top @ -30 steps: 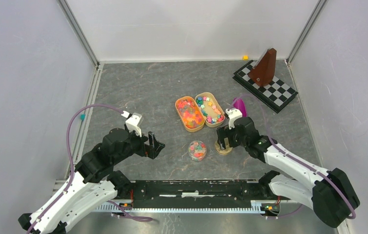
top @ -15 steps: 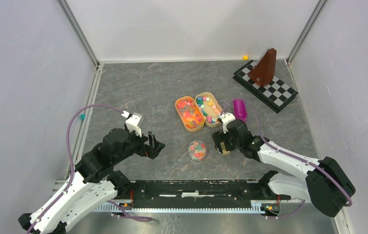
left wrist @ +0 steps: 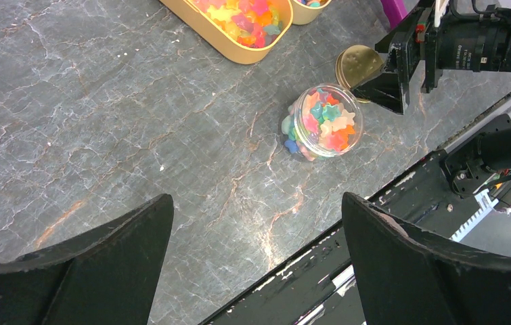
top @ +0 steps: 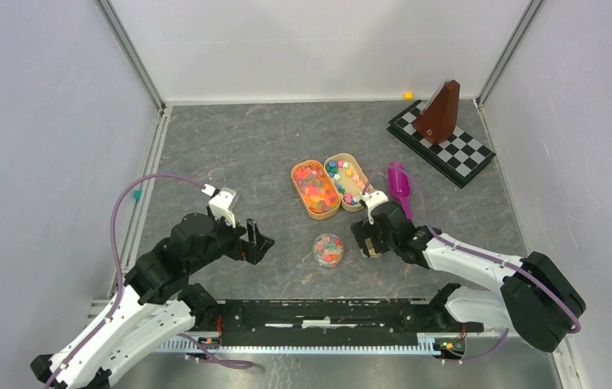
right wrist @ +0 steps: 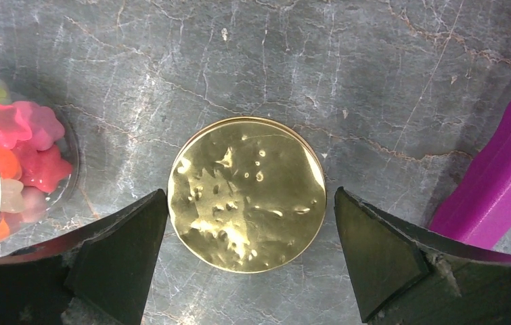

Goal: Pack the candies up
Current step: Pick up the bottle lid at the center of the board.

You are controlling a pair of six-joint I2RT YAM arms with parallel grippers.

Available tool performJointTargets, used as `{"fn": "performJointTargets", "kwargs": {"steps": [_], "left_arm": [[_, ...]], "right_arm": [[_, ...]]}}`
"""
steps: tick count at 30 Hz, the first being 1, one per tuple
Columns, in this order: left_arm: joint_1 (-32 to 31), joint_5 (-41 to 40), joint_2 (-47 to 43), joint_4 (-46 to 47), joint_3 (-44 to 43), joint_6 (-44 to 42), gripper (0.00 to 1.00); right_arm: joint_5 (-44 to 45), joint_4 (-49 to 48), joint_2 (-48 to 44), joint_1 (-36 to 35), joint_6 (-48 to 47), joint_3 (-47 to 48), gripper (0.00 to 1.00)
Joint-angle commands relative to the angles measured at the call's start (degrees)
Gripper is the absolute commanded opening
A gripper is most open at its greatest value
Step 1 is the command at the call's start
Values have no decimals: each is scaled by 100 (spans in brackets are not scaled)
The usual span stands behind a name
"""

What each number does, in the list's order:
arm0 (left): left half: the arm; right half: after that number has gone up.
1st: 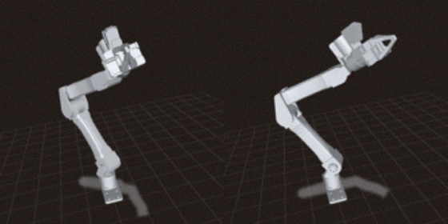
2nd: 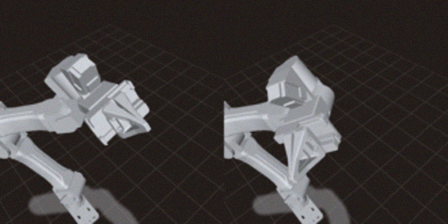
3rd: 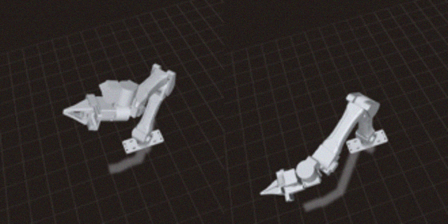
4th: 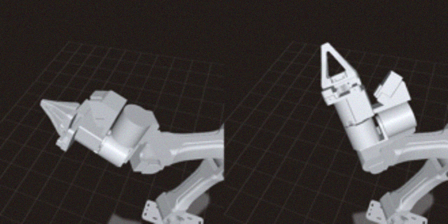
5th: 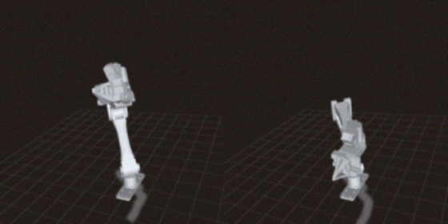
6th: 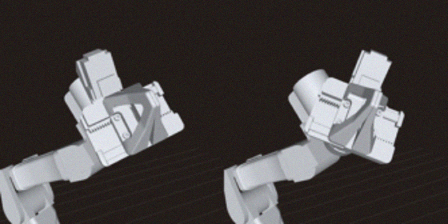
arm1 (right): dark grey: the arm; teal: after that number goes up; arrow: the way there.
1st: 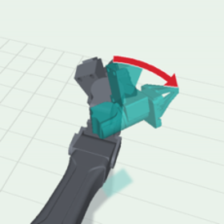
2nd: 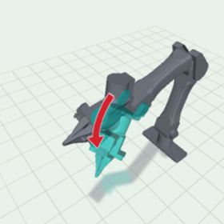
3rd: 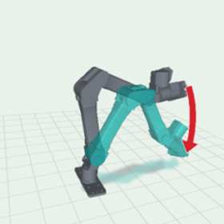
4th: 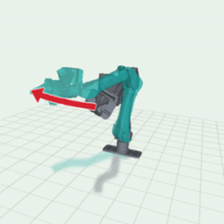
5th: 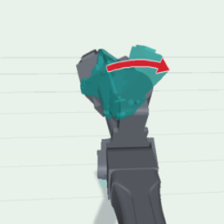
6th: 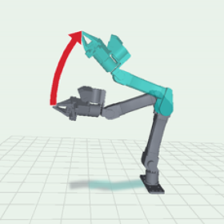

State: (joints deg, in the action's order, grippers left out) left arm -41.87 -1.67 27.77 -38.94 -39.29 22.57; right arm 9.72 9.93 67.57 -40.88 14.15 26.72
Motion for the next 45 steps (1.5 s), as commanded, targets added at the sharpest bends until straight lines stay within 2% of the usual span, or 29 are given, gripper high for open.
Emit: {"fn": "performJointTargets", "kwargs": {"steps": [1,6,18,32,38,45], "left_arm": [[12,-122,-9,110,5,20,100],[12,-118,-8,107,7,20,100],[12,-118,-26,114,2,22,100],[12,-130,-26,114,2,20,100],[12,-125,-24,113,6,20,100],[12,-123,-35,107,8,20,100]], "right_arm": [[169,-253,64,-34,94,-103,98],[119,-273,108,-77,108,-132,97],[196,-152,-132,-103,89,-73,76],[16,839,-1174,-196,-368,722,75],[-489,1008,-1273,-368,-349,1190,73],[-567,1130,-983,-829,-295,1633,73]]}}
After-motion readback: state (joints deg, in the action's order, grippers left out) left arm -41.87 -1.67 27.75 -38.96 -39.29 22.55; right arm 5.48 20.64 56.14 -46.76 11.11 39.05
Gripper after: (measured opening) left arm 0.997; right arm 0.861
